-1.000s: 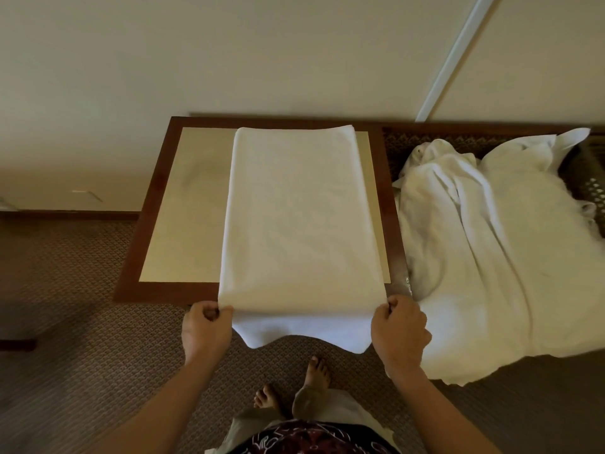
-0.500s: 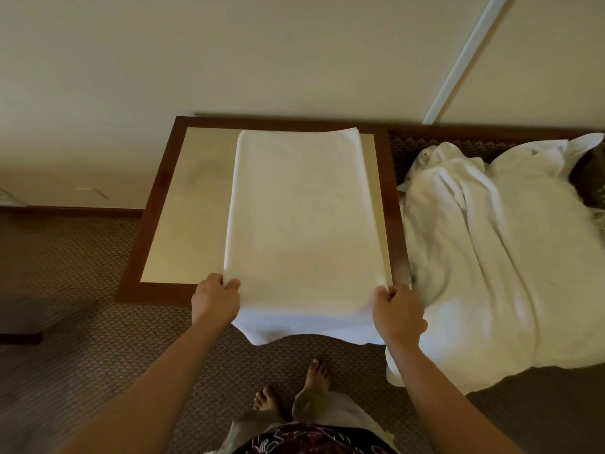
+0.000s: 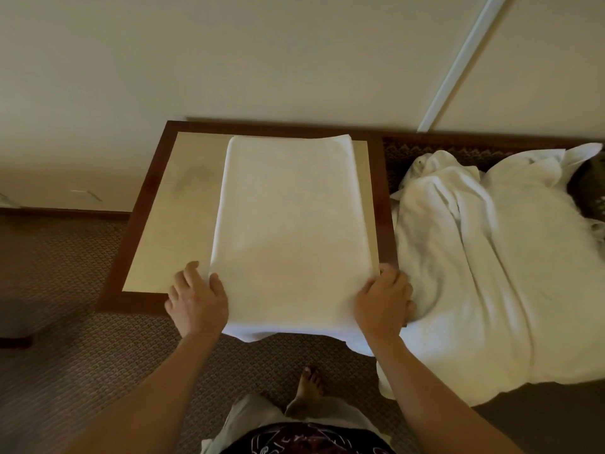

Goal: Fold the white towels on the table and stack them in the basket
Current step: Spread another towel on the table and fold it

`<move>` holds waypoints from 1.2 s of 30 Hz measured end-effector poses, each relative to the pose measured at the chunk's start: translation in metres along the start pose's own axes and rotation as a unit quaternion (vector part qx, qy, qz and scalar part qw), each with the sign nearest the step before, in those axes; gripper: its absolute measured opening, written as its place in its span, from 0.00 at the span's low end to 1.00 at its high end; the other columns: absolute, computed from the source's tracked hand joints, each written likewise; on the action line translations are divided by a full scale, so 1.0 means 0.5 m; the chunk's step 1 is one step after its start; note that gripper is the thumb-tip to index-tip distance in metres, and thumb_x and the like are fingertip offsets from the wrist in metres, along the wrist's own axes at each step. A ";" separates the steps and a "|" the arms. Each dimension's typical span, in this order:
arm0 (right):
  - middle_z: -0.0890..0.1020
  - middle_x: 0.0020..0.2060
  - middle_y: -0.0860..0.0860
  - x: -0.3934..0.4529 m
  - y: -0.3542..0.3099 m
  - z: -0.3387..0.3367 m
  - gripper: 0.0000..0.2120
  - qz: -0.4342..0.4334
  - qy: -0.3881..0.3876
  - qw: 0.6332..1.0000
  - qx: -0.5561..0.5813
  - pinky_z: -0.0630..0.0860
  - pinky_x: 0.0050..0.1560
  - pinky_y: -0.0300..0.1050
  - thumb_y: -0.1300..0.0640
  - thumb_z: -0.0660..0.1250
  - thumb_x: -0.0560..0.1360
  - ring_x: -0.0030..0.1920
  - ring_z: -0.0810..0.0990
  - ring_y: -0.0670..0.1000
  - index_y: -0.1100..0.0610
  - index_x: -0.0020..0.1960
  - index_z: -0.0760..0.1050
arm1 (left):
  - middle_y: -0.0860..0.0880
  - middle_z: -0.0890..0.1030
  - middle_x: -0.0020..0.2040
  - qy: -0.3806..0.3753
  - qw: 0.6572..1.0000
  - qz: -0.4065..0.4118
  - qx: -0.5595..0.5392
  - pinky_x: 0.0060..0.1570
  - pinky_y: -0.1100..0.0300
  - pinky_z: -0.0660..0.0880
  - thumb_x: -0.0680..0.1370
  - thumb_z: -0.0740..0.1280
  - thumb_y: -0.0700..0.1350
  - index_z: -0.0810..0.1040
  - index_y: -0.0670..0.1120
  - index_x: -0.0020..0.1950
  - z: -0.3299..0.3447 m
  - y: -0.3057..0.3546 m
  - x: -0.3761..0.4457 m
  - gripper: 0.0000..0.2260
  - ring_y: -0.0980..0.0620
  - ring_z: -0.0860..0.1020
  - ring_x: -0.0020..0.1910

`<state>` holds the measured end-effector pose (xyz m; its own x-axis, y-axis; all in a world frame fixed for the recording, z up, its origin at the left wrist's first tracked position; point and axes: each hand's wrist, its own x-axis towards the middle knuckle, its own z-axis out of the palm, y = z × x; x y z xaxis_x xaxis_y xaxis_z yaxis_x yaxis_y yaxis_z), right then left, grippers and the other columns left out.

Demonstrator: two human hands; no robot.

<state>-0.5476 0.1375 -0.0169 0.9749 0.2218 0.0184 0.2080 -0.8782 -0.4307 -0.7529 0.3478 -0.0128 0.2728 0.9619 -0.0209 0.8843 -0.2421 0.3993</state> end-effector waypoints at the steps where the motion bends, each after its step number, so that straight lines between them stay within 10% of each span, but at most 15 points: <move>1: 0.75 0.65 0.58 -0.006 -0.006 -0.003 0.18 -0.055 0.004 0.998 -0.014 0.72 0.58 0.64 0.58 0.66 0.77 0.64 0.74 0.64 0.56 0.67 0.72 | 0.40 0.72 0.69 0.014 0.999 0.033 0.010 0.59 0.37 0.72 0.82 0.64 0.48 0.67 0.46 0.72 0.000 0.011 -0.006 0.19 0.35 0.74 0.63; 6: 0.47 0.84 0.49 -0.017 -0.025 0.030 0.32 -0.306 -0.169 0.931 -0.100 0.48 0.76 0.69 0.39 0.49 0.83 0.83 0.46 0.55 0.48 0.84 0.49 | 0.50 0.41 0.84 -0.147 0.948 0.252 0.130 0.80 0.41 0.43 0.83 0.43 0.62 0.46 0.56 0.84 0.034 0.057 -0.027 0.29 0.47 0.42 0.83; 10: 0.37 0.82 0.44 0.028 0.008 0.035 0.35 -0.219 -0.211 0.940 -0.154 0.44 0.76 0.73 0.33 0.38 0.81 0.82 0.37 0.54 0.46 0.83 0.37 | 0.52 0.31 0.82 -0.168 0.947 0.213 0.172 0.78 0.40 0.37 0.80 0.36 0.69 0.34 0.56 0.82 0.045 0.002 -0.006 0.34 0.49 0.34 0.81; 16: 0.39 0.83 0.46 0.033 -0.007 0.038 0.35 -0.143 -0.167 0.966 -0.138 0.39 0.74 0.74 0.38 0.37 0.80 0.82 0.37 0.57 0.50 0.84 0.40 | 0.46 0.34 0.83 -0.157 0.975 0.065 0.141 0.78 0.36 0.38 0.84 0.42 0.57 0.38 0.45 0.84 0.051 0.047 0.013 0.31 0.41 0.36 0.82; 36: 0.34 0.81 0.44 0.520 -0.281 0.175 0.35 -0.163 -0.184 0.953 -0.177 0.34 0.76 0.71 0.34 0.38 0.82 0.81 0.32 0.54 0.48 0.83 0.35 | 0.50 0.36 0.84 -0.139 0.959 0.199 0.148 0.78 0.36 0.37 0.80 0.37 0.66 0.41 0.51 0.84 0.167 0.269 0.530 0.35 0.41 0.38 0.82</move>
<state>-0.3302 0.3555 -0.0307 0.7735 0.5842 -0.2459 0.5727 -0.8104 -0.1239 -0.5300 0.5595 -0.0411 0.6651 0.7246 -0.1803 0.7467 -0.6481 0.1499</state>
